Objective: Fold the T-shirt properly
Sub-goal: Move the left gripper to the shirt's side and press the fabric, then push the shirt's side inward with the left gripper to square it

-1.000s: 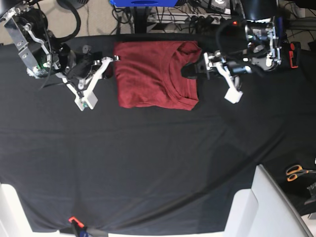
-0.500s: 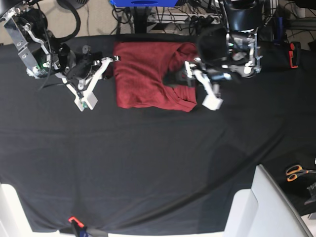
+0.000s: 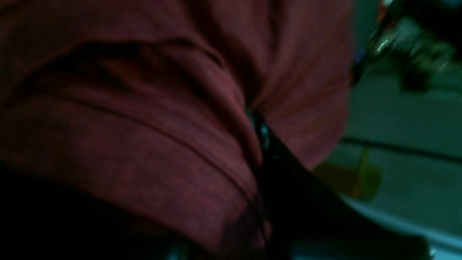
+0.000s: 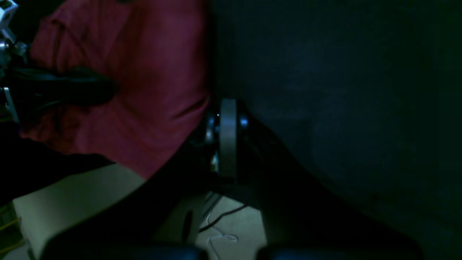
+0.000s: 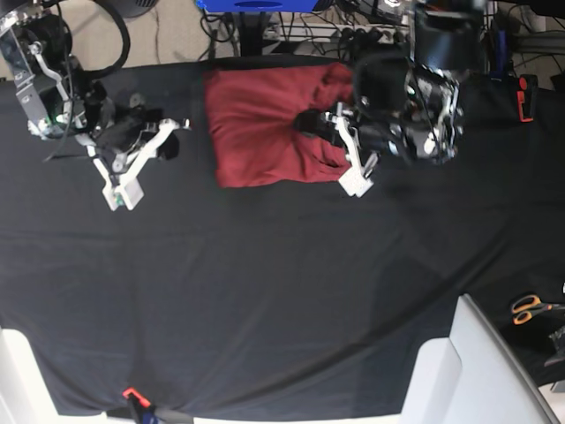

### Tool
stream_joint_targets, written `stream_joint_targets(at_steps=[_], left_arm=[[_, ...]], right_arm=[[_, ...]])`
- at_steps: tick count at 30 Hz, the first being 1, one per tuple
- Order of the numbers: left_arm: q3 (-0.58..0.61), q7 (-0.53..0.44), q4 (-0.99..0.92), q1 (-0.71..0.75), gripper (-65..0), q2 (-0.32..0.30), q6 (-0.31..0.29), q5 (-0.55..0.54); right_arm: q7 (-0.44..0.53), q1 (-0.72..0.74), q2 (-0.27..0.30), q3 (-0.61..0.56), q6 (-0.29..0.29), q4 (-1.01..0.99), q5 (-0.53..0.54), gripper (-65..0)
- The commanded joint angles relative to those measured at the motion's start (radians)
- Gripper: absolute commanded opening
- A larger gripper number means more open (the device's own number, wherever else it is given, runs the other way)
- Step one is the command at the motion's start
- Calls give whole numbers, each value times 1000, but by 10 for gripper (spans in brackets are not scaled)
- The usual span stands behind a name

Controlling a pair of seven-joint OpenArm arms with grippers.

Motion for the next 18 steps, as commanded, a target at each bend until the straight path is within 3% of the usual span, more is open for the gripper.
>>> stream_joint_targets(at_steps=[1, 5, 8, 13, 18], left_arm=[[48, 35, 21, -29, -650, -44, 6, 41], [263, 32, 32, -145, -650, -146, 6, 41], [445, 29, 43, -253, -650, -172, 6, 41], [808, -77, 90, -440, -650, -160, 6, 42], [1065, -180, 73, -564, -650, -57, 120, 42]], right_arm=[[13, 10, 10, 9, 6, 15, 9, -650], [13, 15, 10, 8, 6, 15, 9, -650], [13, 20, 6, 8, 6, 4, 9, -650], [13, 38, 4, 6, 6, -33, 11, -650], [16, 38, 4, 8, 6, -36, 11, -650]])
